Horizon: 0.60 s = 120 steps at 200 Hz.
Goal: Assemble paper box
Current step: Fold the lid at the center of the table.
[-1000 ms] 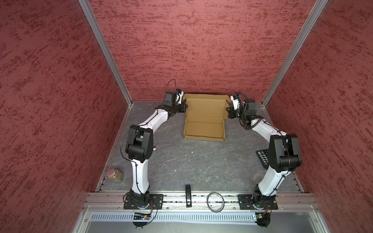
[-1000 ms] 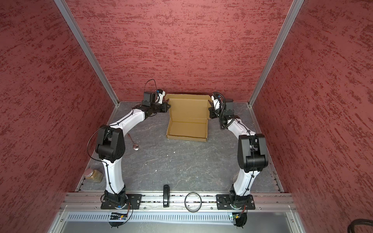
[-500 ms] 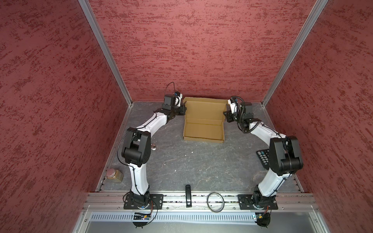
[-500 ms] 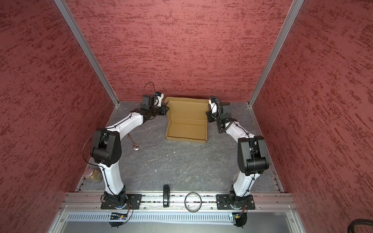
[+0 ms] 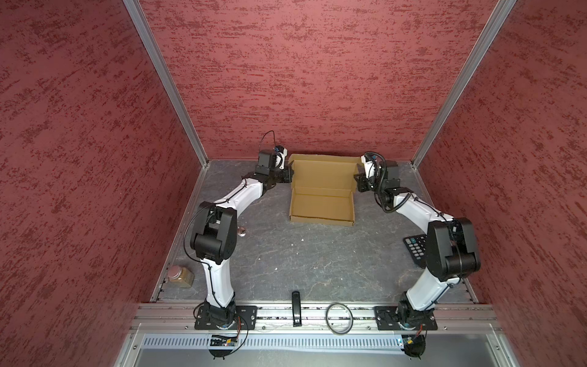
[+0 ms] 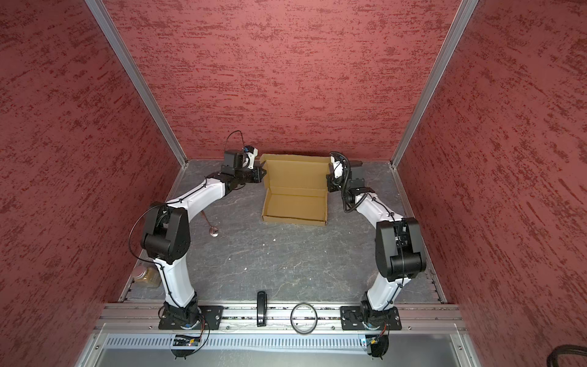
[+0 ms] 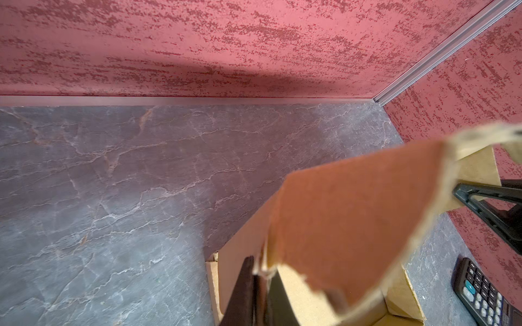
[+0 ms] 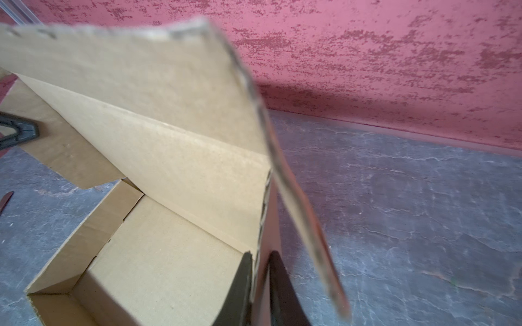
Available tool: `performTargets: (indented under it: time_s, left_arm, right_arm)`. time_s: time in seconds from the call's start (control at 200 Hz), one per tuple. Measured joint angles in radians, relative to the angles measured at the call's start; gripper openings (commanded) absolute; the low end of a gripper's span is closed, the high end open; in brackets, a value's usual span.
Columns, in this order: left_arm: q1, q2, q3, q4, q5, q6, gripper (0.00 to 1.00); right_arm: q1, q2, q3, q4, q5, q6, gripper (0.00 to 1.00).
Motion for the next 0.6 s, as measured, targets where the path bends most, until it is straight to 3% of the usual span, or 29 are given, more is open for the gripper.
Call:
performTargets:
  time_s: [0.601]
  left_arm:
    - [-0.024, -0.024, -0.037, 0.017, -0.033, -0.049, 0.10]
  right_arm:
    - [0.039, -0.009, -0.020, 0.009, 0.061, 0.064, 0.17]
